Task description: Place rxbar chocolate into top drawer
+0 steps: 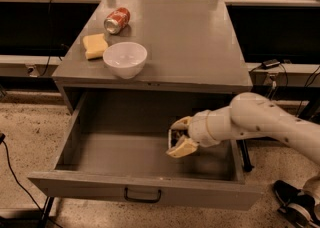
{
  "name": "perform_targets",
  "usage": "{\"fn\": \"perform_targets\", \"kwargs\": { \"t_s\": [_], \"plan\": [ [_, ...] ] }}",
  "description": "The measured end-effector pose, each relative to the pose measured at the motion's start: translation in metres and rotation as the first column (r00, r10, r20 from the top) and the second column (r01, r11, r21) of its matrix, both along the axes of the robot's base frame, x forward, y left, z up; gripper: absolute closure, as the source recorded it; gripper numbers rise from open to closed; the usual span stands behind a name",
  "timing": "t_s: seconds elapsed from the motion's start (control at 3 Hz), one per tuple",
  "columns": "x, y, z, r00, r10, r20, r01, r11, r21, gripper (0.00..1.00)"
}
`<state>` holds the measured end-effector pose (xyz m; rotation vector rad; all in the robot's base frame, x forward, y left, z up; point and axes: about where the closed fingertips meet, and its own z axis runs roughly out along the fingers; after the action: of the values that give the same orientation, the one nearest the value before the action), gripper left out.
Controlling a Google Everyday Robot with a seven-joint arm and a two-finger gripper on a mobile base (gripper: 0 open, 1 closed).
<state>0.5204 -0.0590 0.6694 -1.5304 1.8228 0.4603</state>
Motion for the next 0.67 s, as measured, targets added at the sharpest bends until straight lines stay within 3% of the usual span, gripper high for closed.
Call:
{"fn": "perform_targets", "kwargs": {
  "t_s": [0.33, 0.67],
  "plan": [
    [0.0006, 0.0302, -0.0126, 0.9992, 0.015, -0.038, -0.016, 0.999, -0.029, 0.82],
    [0.0002, 0.0345, -0.013, 0.9989, 0.02, -0.043, -0.021, 0.999, -0.027, 0.59]
  ]
}}
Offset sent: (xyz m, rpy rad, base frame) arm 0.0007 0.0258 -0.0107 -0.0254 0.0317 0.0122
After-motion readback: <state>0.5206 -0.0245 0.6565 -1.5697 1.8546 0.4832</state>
